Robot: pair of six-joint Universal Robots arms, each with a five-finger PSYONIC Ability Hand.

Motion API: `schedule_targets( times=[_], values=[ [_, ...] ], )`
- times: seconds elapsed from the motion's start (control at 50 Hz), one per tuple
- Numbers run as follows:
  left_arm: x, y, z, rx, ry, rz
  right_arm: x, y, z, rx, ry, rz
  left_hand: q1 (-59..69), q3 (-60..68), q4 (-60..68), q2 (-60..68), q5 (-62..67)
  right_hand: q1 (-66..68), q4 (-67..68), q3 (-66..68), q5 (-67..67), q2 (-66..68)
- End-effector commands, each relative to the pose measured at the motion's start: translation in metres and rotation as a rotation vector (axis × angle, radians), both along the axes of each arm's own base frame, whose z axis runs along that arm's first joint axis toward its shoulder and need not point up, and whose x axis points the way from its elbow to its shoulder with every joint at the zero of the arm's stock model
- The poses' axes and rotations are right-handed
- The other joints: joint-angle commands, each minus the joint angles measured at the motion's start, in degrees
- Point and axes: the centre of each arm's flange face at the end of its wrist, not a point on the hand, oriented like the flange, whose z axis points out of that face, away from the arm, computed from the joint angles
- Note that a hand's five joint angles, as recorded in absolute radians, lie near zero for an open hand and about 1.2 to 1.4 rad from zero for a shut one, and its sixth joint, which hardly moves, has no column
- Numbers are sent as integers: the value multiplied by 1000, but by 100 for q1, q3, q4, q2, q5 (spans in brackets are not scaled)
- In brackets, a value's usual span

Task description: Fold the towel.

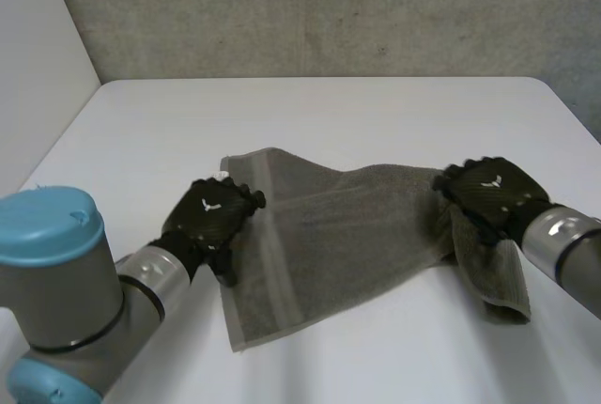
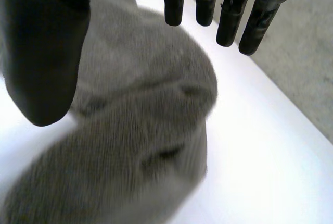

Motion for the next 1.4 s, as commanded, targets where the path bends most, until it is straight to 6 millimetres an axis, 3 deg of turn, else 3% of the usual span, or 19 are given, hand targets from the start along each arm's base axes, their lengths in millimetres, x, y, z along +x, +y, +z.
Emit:
schedule_targets(
  times=[0.02,0.1,0.34,0.46,0.62,0.92,1.04,1.12,1.4],
  values=[
    [-11,28,-3,32,-23,-71,-22,12,-18,45,76,1,-744,-652,-742,-818,-1581,-306,-453,-385,-359,-483],
    [-14,36,-10,47,-40,-82,-30,18,-26,75,83,14,-795,-703,-792,-869,-1632,-306,-453,-385,-359,-483],
    [-13,33,-35,85,-111,-21,-38,26,-40,115,88,68,-762,-670,-759,-836,-1598,-306,-453,-385,-359,-483],
    [-15,33,-42,99,-122,-25,-45,16,-47,55,101,53,-711,-619,-708,-785,-1548,-281,-428,-360,-334,-458],
    [-18,37,-49,112,-137,-42,-49,5,-52,-10,111,36,-628,-535,-625,-702,-1464,1887,1740,1809,1834,1710],
    [-19,36,-53,120,-145,-42,-51,2,-58,-2,115,22,-291,-199,-288,-365,-1127,1872,1725,1794,1819,1695],
    [-21,36,-53,119,-143,-47,-51,2,-60,4,114,22,1139,1231,1142,1065,303,1872,1725,1794,1819,1695],
    [-25,29,-49,99,-129,-43,-51,3,-60,7,114,23,3139,3231,3141,3064,2302,1855,1708,1777,1803,1678],
    [-31,20,-46,78,-113,-43,-51,4,-61,11,114,23,3158,3250,3161,3084,2321,1838,1691,1760,1786,1661]
  ],
)
